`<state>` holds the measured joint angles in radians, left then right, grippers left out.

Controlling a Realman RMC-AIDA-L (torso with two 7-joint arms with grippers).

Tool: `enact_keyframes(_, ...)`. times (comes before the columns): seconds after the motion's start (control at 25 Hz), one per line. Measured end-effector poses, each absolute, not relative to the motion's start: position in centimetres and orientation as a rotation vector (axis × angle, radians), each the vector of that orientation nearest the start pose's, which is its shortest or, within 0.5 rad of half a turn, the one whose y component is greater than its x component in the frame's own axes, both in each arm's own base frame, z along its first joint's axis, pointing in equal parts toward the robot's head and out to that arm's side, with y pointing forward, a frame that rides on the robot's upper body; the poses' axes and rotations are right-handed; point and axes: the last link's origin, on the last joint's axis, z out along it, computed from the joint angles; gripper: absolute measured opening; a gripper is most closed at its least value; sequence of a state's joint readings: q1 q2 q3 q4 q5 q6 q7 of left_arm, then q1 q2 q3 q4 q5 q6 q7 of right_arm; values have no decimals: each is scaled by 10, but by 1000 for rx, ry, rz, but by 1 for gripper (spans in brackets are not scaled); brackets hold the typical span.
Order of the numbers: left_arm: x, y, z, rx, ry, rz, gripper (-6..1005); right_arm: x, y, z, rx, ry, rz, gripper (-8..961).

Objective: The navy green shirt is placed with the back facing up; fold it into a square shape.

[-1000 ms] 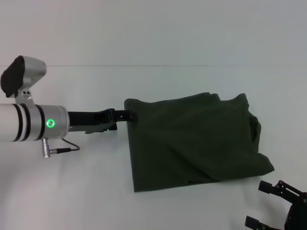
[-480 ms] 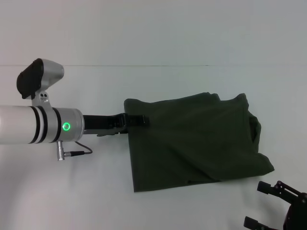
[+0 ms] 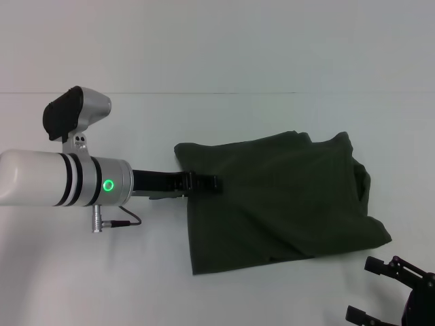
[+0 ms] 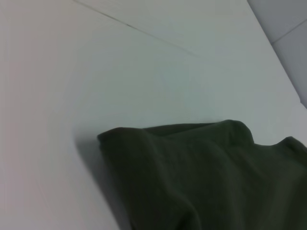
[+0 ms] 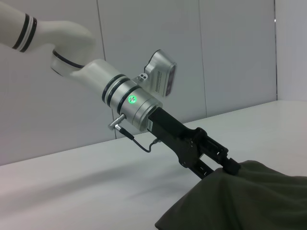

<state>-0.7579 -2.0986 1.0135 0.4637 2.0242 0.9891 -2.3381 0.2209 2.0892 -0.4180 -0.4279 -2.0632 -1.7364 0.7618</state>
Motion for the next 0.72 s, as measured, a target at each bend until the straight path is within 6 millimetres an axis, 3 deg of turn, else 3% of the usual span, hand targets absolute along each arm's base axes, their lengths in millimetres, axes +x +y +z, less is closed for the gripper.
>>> enact_keyframes(0.16,-236,396,-70,-2258,-1684,-410,731,340,200,-15,-2524,452,839,919)
enact_keyframes(0.72,-238,395,-69,-2285,-1640,-400,253,339,200,-16,-2526,448,848,915)
